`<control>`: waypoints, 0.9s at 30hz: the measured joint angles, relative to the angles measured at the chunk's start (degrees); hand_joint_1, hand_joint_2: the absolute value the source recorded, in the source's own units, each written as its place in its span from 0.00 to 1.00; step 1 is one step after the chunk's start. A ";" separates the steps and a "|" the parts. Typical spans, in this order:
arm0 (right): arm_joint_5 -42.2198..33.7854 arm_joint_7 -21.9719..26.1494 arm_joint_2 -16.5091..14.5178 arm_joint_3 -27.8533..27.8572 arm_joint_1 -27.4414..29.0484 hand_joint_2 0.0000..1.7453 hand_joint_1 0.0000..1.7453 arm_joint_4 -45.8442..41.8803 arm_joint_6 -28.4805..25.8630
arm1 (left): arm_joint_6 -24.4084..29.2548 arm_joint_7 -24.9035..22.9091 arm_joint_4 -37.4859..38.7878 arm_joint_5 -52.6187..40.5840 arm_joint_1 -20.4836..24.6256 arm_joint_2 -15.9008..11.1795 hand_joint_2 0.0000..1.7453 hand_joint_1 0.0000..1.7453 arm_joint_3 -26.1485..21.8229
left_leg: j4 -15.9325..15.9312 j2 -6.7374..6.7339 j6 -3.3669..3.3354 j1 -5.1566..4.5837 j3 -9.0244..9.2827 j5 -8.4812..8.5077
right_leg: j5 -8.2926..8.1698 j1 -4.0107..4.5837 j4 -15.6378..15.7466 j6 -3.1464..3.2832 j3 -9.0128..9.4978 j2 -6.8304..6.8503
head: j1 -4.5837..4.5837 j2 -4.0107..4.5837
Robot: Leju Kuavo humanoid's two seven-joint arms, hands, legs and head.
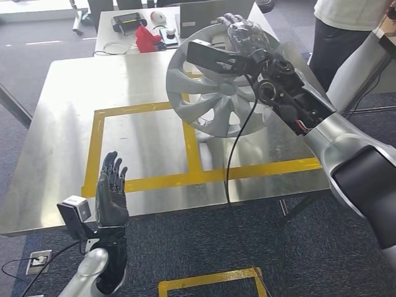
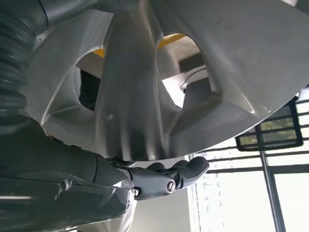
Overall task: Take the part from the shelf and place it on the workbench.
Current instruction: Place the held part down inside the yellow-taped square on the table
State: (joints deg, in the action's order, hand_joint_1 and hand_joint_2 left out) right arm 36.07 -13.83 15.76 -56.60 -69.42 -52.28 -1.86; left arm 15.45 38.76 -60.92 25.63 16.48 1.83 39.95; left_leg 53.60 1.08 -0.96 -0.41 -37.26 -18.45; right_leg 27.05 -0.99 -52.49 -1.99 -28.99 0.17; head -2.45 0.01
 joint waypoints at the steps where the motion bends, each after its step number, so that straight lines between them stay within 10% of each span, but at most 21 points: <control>1: -0.46 0.73 -0.32 -0.02 0.36 1.00 0.00 0.29 -1.30 | 0.00 0.04 0.03 -0.01 0.01 0.04 0.00 0.00 0.00 | 0.00 0.00 0.00 0.00 0.03 -0.01 | 0.00 0.00 0.00 0.00 0.02 0.00 | 0.00 0.01; 8: -1.11 0.89 -1.20 0.49 2.79 1.00 0.00 3.01 -11.53 | 0.10 -0.19 0.07 -0.40 -0.05 0.06 0.00 0.00 0.00 | -0.01 0.00 0.02 0.01 0.27 -0.02 | 0.03 0.00 0.02 0.00 0.27 0.00 | 0.00 0.01; 27: 5.05 -6.49 -1.22 1.95 3.17 1.00 0.00 5.15 -14.65 | 0.13 -0.70 0.07 -0.74 -0.21 0.07 0.00 0.00 0.00 | 0.00 -0.23 0.05 0.01 0.59 -0.04 | -0.01 -0.01 0.02 0.01 0.43 -0.20 | -0.01 0.01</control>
State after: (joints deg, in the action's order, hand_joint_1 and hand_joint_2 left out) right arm 41.12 -20.31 14.54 -54.65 -66.25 -47.12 -16.51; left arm 15.58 38.06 -60.85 24.89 16.27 1.90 39.95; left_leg 53.59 0.85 -0.91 -0.40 -36.67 -18.50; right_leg 27.04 -0.99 -52.47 -1.97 -28.56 -0.03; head -2.46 0.02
